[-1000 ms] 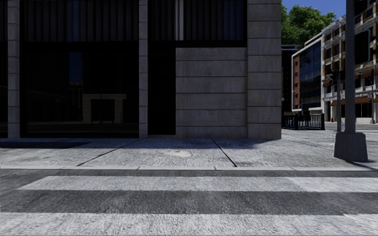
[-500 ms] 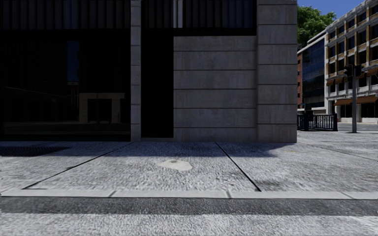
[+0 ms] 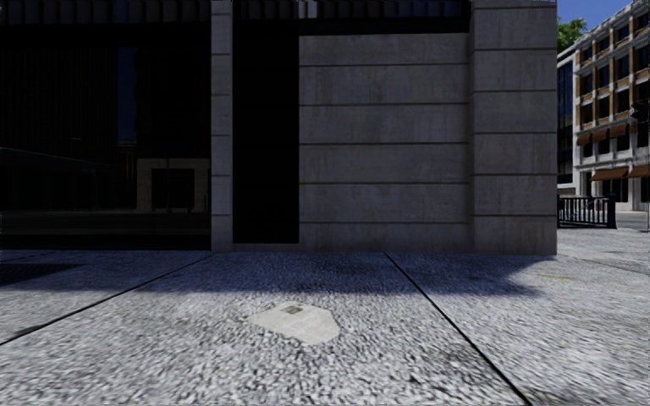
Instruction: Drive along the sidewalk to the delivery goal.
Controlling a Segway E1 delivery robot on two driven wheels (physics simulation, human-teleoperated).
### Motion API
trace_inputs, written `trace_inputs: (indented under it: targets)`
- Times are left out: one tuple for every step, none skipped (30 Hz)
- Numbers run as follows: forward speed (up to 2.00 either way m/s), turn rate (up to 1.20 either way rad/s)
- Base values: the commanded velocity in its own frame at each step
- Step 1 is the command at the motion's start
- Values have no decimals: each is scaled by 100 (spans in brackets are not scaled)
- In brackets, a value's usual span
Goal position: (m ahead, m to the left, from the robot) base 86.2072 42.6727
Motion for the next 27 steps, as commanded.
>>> trace_inputs:
  targets:
    - [199, 120]
    - [199, 120]
    - [199, 120]
    - [199, 120]
    - [199, 120]
    - [199, 120]
    - [199, 120]
    - [199, 120]
    - [199, 120]
    - [199, 120]
    - [199, 120]
    - [199, 120]
    - [199, 120]
    - [199, 120]
    - [199, 120]
    - [199, 120]
    - [199, 120]
    - [199, 120]
    - [199, 120]
    - [199, 120]
    - [199, 120]
    - [199, 120]
    - [199, 120]
    - [199, 120]
    - [199, 120]
    - [199, 120]
    - [199, 120]
